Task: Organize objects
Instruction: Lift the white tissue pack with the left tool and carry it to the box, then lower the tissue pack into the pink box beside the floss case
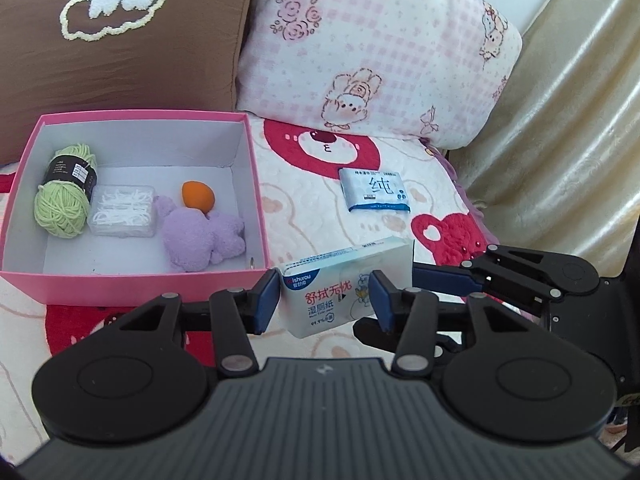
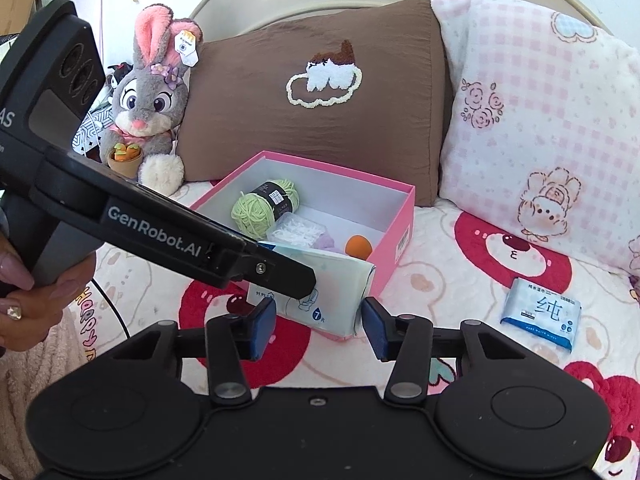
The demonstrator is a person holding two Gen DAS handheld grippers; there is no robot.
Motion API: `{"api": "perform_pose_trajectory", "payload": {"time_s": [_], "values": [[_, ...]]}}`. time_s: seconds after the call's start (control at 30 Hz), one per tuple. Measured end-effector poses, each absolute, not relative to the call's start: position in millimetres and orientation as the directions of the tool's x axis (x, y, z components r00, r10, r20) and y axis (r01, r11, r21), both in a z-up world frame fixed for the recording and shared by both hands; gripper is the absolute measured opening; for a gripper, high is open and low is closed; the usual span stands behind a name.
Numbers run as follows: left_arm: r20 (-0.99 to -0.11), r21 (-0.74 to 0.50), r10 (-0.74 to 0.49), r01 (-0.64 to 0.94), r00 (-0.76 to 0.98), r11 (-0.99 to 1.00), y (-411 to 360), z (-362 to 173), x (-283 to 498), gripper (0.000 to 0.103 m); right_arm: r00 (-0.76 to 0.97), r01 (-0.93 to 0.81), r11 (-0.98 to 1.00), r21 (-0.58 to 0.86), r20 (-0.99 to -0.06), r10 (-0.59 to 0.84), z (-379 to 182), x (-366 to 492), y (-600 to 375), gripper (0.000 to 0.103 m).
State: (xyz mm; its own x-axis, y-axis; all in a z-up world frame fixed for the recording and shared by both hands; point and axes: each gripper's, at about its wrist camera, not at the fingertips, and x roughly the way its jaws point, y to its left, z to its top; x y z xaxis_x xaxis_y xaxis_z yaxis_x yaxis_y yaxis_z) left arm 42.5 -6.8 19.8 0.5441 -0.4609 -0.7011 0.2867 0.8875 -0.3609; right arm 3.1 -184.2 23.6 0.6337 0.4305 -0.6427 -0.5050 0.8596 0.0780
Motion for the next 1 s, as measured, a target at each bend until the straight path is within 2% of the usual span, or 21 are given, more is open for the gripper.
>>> {"api": "perform_pose_trajectory", "payload": {"time_s": [0.6,0.83,1.0], "values": [[-0.677,-0.399,-0.439,0.207,0.591,0.893,52.6,14.2,48.1,0.047,0.630,-0.534,0.843,0.064,-0.635,0.447,24.4,25.5,-131.6,0.053],[-0.655,-0.355,-0.363,0.154,0.663,0.922,71.2,16.4,51.7,0.047,0.629,-0.544,0.836,0.070,-0.626,0.461,21.5,45.6,-105.6,0.053],[-0.643,-0.374,-0.349,0.117,0.682,0.920,93.5,17.2,66.5,0.047,0.601,-0.560,0.822,0.106,-0.631,0.491,20.9,67.6,-91.7,0.051]]}}
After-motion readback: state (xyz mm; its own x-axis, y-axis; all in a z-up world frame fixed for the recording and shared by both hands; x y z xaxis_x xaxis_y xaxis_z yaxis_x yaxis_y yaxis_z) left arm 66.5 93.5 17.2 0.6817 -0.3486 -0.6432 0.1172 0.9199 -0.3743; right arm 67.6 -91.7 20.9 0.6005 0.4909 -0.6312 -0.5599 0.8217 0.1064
